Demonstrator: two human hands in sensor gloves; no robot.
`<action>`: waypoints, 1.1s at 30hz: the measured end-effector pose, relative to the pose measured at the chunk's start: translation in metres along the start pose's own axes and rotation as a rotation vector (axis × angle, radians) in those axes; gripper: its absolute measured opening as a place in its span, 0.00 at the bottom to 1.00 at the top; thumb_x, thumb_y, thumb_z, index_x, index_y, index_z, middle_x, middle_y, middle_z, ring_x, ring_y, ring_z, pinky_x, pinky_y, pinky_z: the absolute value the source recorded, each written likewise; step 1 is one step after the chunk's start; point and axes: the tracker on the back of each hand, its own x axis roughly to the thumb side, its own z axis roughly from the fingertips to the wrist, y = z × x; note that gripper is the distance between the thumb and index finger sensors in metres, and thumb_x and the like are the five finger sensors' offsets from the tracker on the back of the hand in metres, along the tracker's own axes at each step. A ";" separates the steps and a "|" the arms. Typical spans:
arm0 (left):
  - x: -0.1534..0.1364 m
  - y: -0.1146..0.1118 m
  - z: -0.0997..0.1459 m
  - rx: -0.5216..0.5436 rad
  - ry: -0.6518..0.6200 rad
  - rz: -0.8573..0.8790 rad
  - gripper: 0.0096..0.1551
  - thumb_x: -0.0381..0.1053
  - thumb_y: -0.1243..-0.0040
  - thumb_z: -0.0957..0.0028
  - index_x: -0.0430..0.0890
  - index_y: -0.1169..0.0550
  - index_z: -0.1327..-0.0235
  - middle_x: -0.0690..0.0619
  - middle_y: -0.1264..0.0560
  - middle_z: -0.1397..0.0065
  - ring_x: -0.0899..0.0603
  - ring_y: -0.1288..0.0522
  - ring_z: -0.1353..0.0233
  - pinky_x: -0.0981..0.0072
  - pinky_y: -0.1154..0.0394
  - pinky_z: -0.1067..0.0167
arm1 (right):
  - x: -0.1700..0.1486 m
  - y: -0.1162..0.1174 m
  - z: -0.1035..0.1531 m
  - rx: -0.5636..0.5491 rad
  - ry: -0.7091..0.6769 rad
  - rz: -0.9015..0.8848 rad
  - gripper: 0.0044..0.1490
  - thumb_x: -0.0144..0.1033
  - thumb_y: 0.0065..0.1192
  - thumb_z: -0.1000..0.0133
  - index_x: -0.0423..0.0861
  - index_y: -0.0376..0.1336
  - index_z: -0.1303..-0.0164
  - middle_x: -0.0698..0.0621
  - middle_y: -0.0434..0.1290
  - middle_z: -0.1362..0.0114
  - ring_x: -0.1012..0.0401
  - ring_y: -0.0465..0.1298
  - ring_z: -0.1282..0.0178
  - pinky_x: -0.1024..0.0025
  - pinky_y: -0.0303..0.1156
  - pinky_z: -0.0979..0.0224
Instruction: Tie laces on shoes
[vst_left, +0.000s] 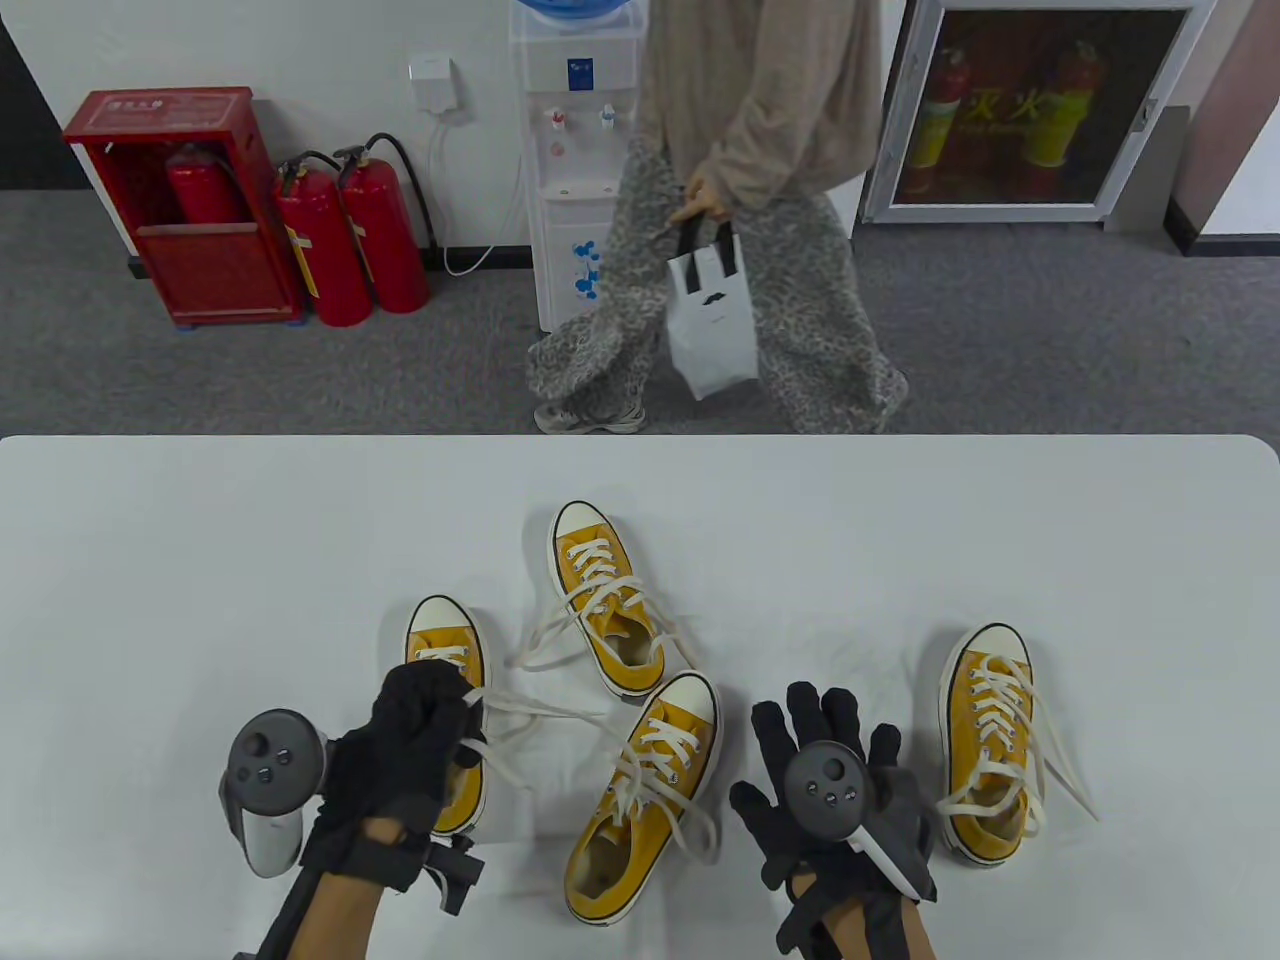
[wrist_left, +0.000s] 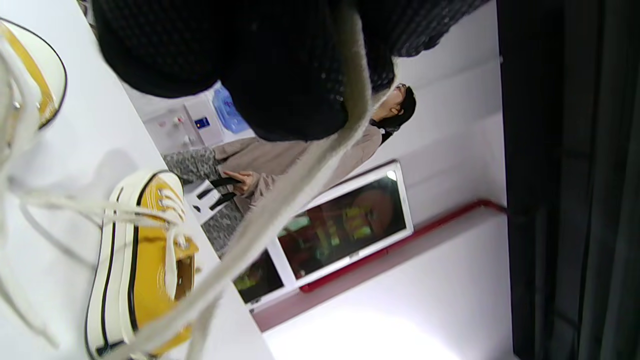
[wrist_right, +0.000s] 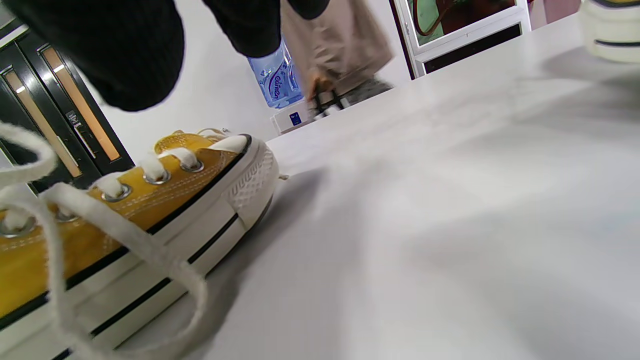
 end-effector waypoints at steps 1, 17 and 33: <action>-0.003 0.005 0.001 0.034 0.002 0.025 0.24 0.52 0.44 0.47 0.55 0.33 0.37 0.55 0.21 0.40 0.49 0.14 0.56 0.47 0.20 0.46 | 0.000 0.000 0.000 0.000 0.000 0.000 0.53 0.59 0.64 0.51 0.55 0.48 0.18 0.54 0.35 0.12 0.44 0.33 0.11 0.28 0.25 0.23; -0.035 0.041 0.009 0.319 0.092 0.071 0.23 0.56 0.46 0.43 0.59 0.34 0.36 0.58 0.22 0.42 0.52 0.17 0.56 0.49 0.21 0.44 | 0.015 0.015 -0.003 0.015 -0.092 -0.022 0.41 0.53 0.66 0.50 0.47 0.64 0.27 0.46 0.63 0.22 0.46 0.70 0.26 0.29 0.43 0.22; -0.042 0.032 0.006 0.276 0.120 -0.012 0.23 0.57 0.45 0.44 0.59 0.33 0.36 0.58 0.21 0.44 0.52 0.16 0.58 0.49 0.21 0.46 | 0.025 0.044 -0.009 0.148 -0.005 0.093 0.44 0.57 0.74 0.55 0.44 0.69 0.33 0.45 0.58 0.20 0.45 0.65 0.25 0.35 0.51 0.23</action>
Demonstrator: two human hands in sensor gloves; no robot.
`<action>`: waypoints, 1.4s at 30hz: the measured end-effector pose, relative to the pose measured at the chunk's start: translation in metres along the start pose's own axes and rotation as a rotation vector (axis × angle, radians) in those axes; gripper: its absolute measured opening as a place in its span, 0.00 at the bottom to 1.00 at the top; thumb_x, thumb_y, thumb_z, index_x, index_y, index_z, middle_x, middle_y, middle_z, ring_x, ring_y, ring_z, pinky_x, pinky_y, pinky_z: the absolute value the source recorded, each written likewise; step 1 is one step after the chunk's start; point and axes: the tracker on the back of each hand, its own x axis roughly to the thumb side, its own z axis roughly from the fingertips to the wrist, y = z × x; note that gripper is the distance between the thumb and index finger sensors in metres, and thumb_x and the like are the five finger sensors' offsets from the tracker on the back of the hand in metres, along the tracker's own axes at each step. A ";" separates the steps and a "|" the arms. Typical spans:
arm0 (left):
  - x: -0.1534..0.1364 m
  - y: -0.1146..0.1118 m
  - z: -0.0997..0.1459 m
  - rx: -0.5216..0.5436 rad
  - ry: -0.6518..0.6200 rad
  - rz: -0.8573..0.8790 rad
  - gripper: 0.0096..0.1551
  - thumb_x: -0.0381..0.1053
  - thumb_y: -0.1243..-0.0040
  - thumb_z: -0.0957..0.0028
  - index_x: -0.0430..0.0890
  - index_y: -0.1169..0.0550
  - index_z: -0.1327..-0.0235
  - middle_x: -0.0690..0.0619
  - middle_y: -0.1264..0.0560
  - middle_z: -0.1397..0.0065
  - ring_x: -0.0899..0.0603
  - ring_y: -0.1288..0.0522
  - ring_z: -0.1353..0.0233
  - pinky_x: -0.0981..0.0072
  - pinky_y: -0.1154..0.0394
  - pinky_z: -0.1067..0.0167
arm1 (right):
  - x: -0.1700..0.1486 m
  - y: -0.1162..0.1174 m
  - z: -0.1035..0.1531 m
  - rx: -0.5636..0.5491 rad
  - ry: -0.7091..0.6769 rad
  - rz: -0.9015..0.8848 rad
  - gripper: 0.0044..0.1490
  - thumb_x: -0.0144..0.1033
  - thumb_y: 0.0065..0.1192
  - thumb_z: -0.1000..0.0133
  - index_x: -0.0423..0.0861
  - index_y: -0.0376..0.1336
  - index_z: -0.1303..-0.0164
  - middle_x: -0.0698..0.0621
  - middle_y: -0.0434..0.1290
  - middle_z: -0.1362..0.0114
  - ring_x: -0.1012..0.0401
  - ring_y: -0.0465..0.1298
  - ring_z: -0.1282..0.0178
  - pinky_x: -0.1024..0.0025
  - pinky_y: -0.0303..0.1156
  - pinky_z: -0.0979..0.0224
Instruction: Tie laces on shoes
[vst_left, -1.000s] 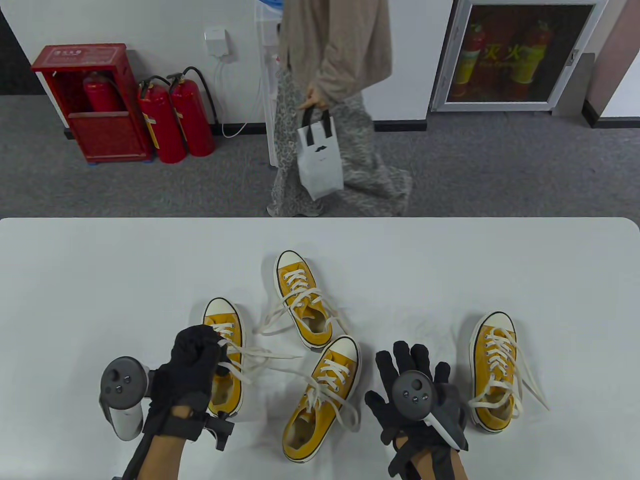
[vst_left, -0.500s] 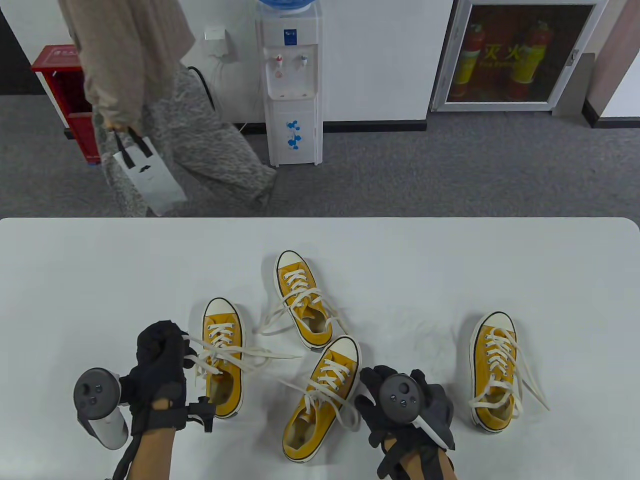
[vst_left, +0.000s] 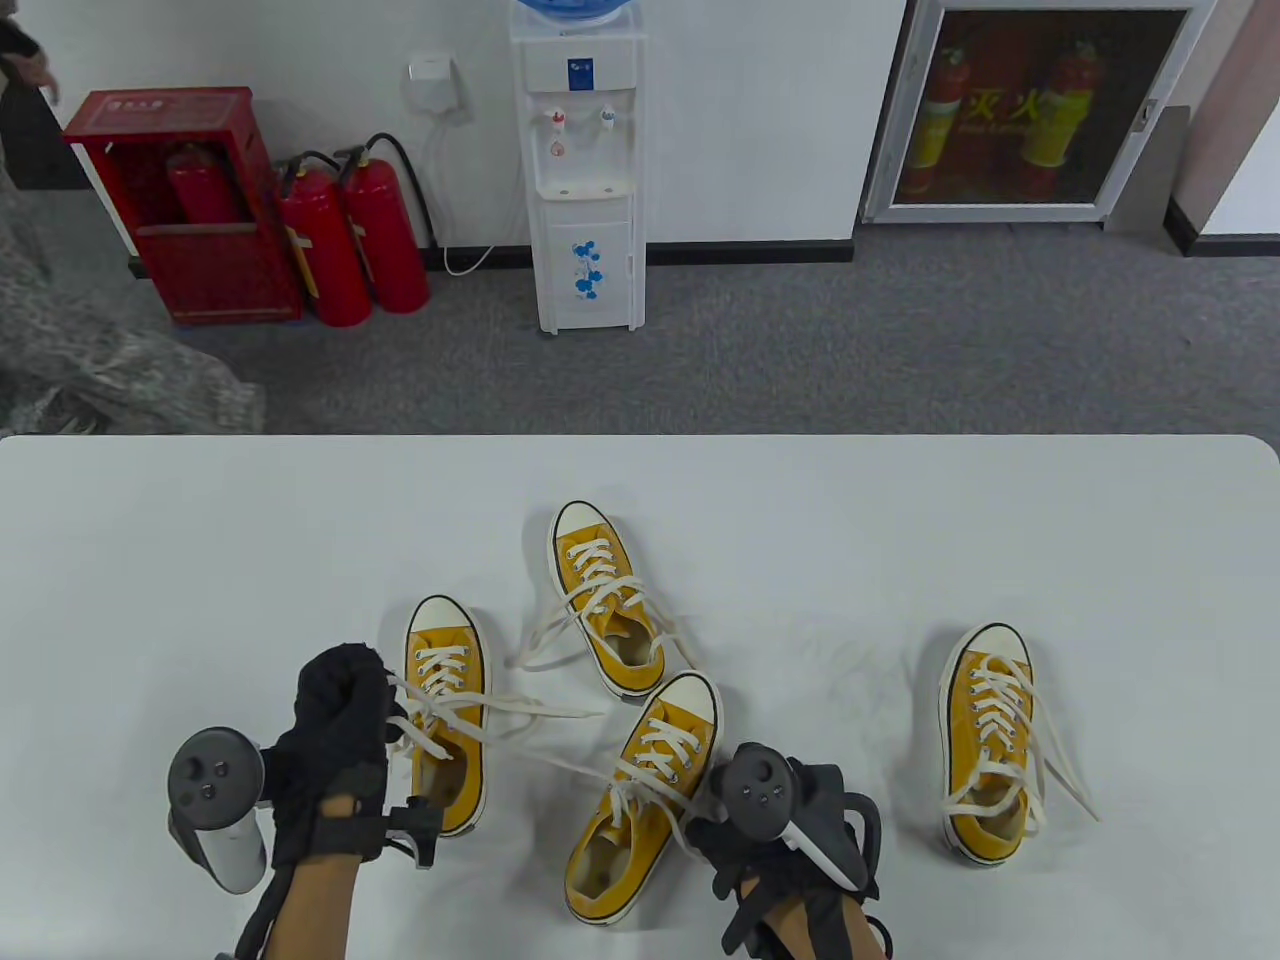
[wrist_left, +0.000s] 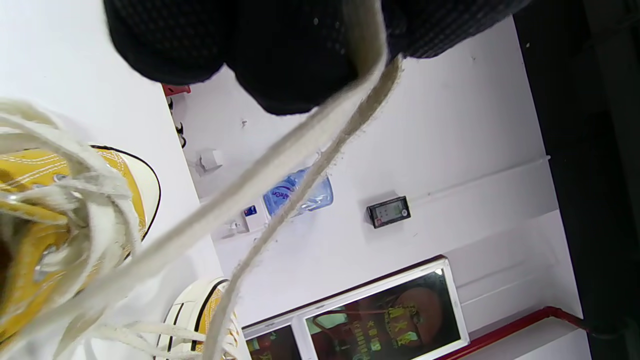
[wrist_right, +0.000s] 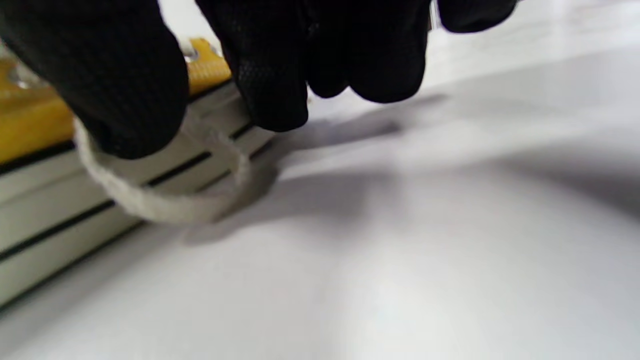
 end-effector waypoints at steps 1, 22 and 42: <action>0.000 0.000 0.000 -0.002 0.001 -0.005 0.23 0.57 0.45 0.44 0.59 0.33 0.36 0.58 0.21 0.44 0.52 0.16 0.58 0.49 0.21 0.46 | 0.000 0.003 -0.001 0.014 0.006 -0.007 0.44 0.56 0.75 0.55 0.44 0.69 0.33 0.45 0.57 0.19 0.44 0.64 0.24 0.35 0.50 0.23; -0.001 -0.003 -0.001 -0.016 0.018 -0.022 0.23 0.57 0.45 0.44 0.58 0.32 0.36 0.57 0.21 0.44 0.51 0.16 0.58 0.48 0.20 0.46 | -0.007 -0.003 -0.002 -0.028 0.014 -0.163 0.24 0.45 0.75 0.53 0.46 0.74 0.50 0.48 0.69 0.26 0.47 0.70 0.28 0.31 0.45 0.23; 0.002 -0.012 0.001 -0.059 -0.011 -0.072 0.23 0.57 0.44 0.44 0.58 0.31 0.37 0.58 0.20 0.45 0.52 0.15 0.60 0.49 0.19 0.47 | -0.047 -0.040 0.008 -0.035 -0.230 -1.299 0.22 0.48 0.71 0.48 0.53 0.72 0.46 0.50 0.77 0.34 0.45 0.77 0.28 0.36 0.62 0.26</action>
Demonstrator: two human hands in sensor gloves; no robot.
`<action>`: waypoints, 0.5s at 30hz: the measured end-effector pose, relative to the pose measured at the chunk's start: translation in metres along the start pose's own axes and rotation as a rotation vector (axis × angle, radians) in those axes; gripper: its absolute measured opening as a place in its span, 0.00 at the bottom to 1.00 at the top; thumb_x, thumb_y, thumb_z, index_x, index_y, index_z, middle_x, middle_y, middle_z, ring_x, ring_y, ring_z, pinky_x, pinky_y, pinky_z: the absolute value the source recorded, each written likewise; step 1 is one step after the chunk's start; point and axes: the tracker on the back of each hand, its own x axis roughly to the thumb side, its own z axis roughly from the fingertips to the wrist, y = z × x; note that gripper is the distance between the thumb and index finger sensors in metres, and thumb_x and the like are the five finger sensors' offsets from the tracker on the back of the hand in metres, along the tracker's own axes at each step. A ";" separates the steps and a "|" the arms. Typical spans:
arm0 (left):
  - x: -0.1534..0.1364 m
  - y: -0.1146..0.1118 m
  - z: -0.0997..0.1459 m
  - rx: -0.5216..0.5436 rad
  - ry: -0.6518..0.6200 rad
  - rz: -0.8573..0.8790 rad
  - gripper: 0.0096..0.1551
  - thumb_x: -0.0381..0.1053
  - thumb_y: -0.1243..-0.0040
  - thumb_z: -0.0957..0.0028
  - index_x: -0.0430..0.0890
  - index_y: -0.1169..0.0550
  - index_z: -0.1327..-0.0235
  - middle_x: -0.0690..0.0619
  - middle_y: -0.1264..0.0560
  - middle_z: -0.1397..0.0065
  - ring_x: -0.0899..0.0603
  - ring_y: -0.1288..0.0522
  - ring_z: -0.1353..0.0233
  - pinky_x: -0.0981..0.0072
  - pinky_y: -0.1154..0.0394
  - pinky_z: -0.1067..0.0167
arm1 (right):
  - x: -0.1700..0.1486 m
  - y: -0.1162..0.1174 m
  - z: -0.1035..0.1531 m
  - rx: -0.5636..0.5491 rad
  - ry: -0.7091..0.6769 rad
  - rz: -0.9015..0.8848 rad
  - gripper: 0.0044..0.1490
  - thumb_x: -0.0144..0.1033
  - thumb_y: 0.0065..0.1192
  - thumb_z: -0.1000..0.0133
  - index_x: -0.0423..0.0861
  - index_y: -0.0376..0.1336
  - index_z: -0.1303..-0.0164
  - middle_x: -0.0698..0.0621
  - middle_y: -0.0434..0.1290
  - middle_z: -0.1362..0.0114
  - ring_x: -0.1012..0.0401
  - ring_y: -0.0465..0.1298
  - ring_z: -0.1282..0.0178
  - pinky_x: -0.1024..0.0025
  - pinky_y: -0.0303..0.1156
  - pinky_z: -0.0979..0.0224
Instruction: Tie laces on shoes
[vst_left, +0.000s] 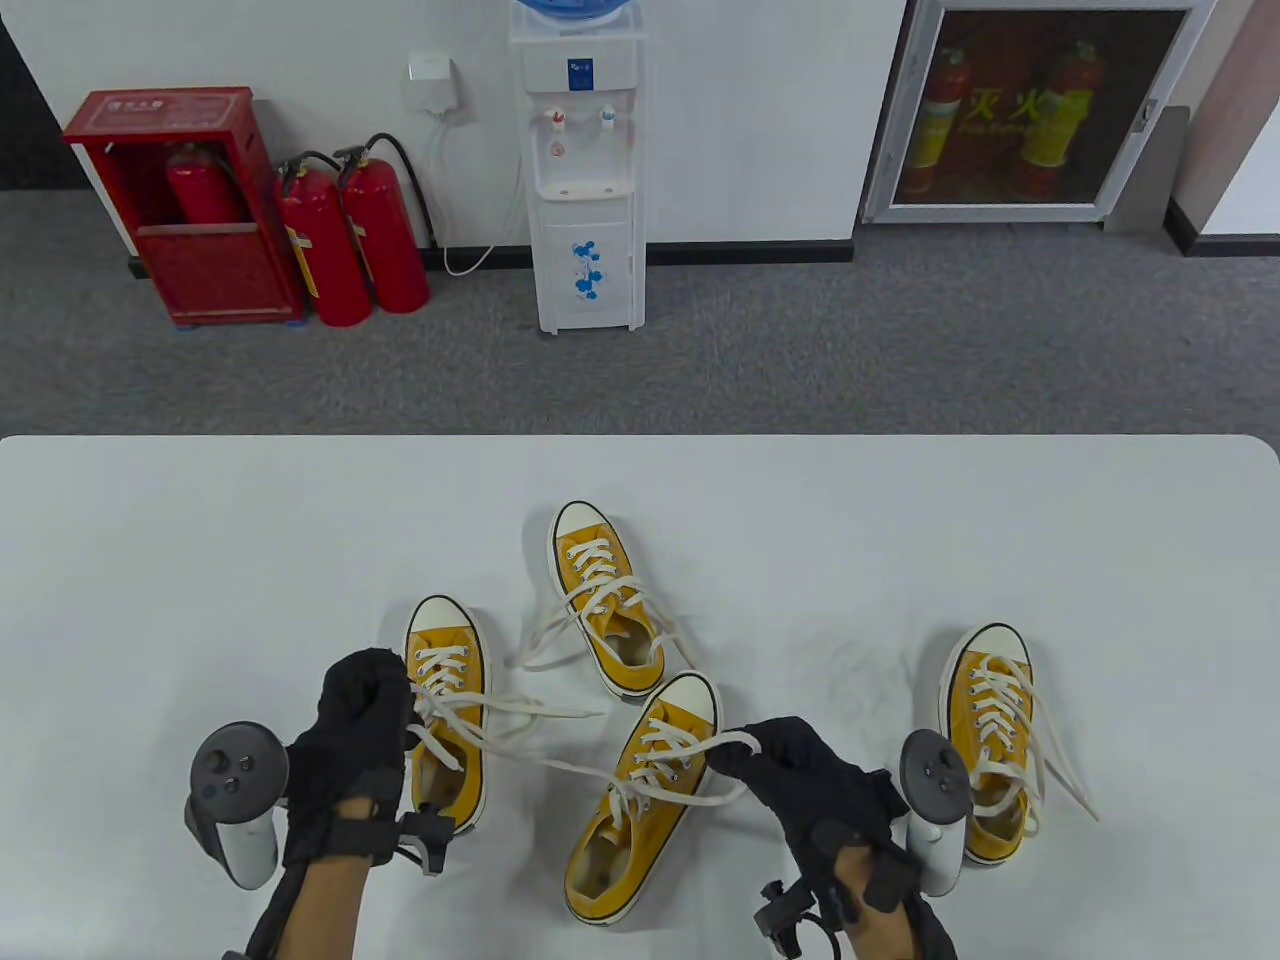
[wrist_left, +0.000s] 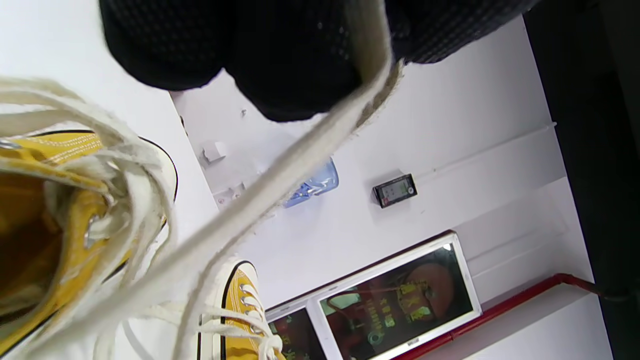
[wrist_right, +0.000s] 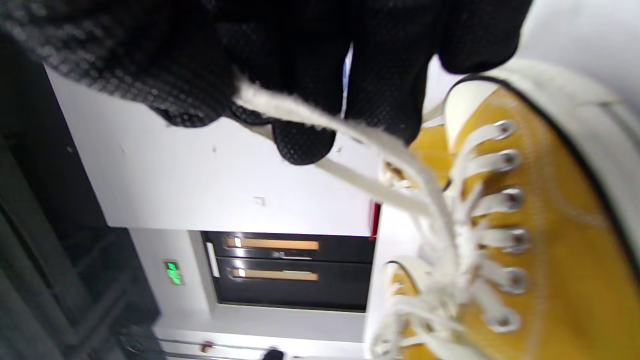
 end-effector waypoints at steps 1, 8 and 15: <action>0.002 -0.002 0.000 -0.013 -0.007 0.003 0.23 0.57 0.44 0.44 0.58 0.31 0.37 0.58 0.20 0.45 0.52 0.15 0.60 0.49 0.19 0.48 | 0.000 0.000 0.000 0.007 -0.011 -0.037 0.23 0.49 0.71 0.48 0.53 0.71 0.46 0.50 0.77 0.34 0.44 0.76 0.27 0.36 0.61 0.26; 0.020 -0.018 0.003 -0.145 -0.066 0.057 0.23 0.58 0.43 0.45 0.58 0.30 0.37 0.58 0.19 0.46 0.52 0.15 0.60 0.49 0.19 0.48 | -0.001 0.013 -0.002 0.132 0.029 -0.123 0.29 0.44 0.70 0.48 0.49 0.62 0.40 0.50 0.68 0.31 0.51 0.79 0.33 0.38 0.62 0.26; 0.045 -0.042 0.012 -0.340 -0.133 0.131 0.26 0.59 0.38 0.46 0.58 0.30 0.35 0.56 0.19 0.45 0.50 0.15 0.59 0.47 0.19 0.47 | 0.001 0.025 -0.002 0.138 0.032 -0.118 0.28 0.40 0.70 0.48 0.47 0.63 0.39 0.48 0.70 0.34 0.62 0.81 0.53 0.47 0.70 0.33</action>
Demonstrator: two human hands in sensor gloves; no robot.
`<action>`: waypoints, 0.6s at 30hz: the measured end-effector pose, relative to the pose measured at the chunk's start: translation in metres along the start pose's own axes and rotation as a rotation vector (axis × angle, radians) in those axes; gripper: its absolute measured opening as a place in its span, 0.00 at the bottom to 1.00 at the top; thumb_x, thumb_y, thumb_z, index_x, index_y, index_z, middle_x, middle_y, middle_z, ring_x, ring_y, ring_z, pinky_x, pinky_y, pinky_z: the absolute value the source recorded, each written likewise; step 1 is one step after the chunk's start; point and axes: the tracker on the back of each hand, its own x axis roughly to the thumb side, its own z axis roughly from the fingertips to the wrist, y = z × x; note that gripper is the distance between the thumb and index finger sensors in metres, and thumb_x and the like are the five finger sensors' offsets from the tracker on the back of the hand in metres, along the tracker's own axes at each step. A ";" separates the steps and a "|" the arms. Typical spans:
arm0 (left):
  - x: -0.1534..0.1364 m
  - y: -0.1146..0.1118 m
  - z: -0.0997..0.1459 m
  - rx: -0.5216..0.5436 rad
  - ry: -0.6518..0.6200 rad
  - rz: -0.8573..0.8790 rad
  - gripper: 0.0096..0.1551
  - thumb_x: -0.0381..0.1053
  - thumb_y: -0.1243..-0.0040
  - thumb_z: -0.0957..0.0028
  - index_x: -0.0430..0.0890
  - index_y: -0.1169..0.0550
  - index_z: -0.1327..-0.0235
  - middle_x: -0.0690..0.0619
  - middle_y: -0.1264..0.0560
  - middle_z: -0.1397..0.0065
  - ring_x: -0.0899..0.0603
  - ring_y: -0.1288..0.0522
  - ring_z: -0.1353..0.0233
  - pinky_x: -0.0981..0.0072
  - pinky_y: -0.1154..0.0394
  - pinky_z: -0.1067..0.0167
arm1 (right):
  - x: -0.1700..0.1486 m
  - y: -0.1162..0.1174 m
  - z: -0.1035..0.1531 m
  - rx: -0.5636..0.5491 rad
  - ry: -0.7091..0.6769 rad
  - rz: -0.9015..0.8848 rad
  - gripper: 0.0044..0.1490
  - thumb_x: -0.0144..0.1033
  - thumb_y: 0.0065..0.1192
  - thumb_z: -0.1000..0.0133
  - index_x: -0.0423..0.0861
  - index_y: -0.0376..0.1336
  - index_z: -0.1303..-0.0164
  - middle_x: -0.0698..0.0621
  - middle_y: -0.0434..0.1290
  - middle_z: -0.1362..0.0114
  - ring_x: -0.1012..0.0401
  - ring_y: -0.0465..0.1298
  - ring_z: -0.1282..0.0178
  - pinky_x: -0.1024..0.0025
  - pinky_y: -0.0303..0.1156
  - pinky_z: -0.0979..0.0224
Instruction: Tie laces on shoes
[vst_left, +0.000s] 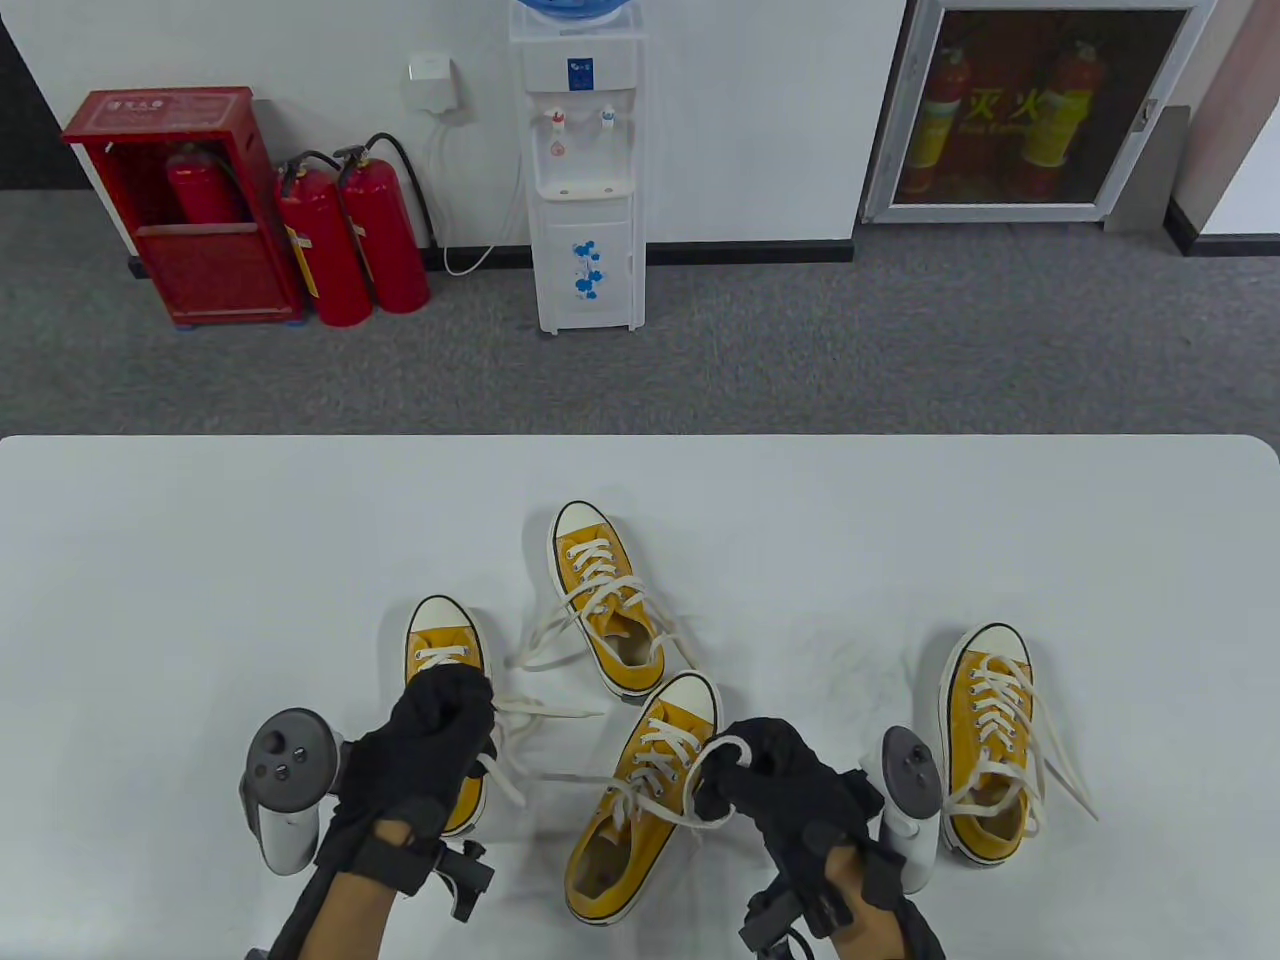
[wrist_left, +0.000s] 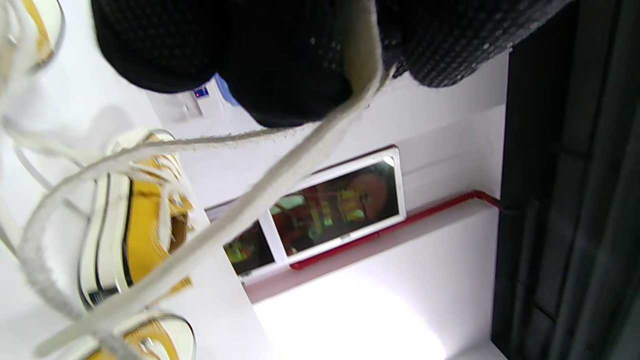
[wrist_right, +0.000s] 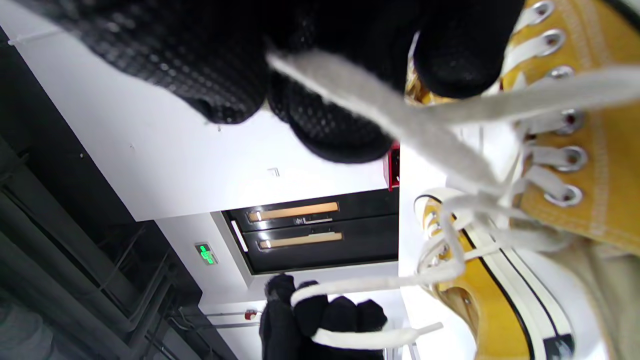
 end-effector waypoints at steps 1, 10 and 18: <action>0.003 -0.005 0.000 -0.033 -0.010 0.014 0.26 0.59 0.38 0.46 0.58 0.30 0.35 0.56 0.19 0.44 0.50 0.15 0.58 0.47 0.20 0.47 | -0.001 0.000 0.000 -0.021 -0.001 0.023 0.28 0.41 0.70 0.48 0.47 0.64 0.39 0.48 0.71 0.35 0.62 0.82 0.55 0.48 0.71 0.34; 0.015 -0.032 0.002 -0.172 -0.047 0.087 0.26 0.54 0.33 0.48 0.59 0.24 0.35 0.54 0.17 0.44 0.45 0.15 0.54 0.40 0.24 0.41 | -0.001 -0.005 0.001 -0.161 0.009 0.181 0.28 0.45 0.73 0.49 0.46 0.70 0.42 0.51 0.79 0.48 0.66 0.83 0.69 0.54 0.78 0.45; 0.018 -0.052 0.003 -0.280 -0.053 0.082 0.26 0.52 0.35 0.47 0.60 0.25 0.34 0.56 0.18 0.41 0.41 0.18 0.37 0.29 0.34 0.30 | 0.000 -0.002 0.001 -0.165 -0.025 0.156 0.28 0.37 0.71 0.48 0.50 0.70 0.35 0.49 0.80 0.38 0.67 0.83 0.73 0.56 0.79 0.48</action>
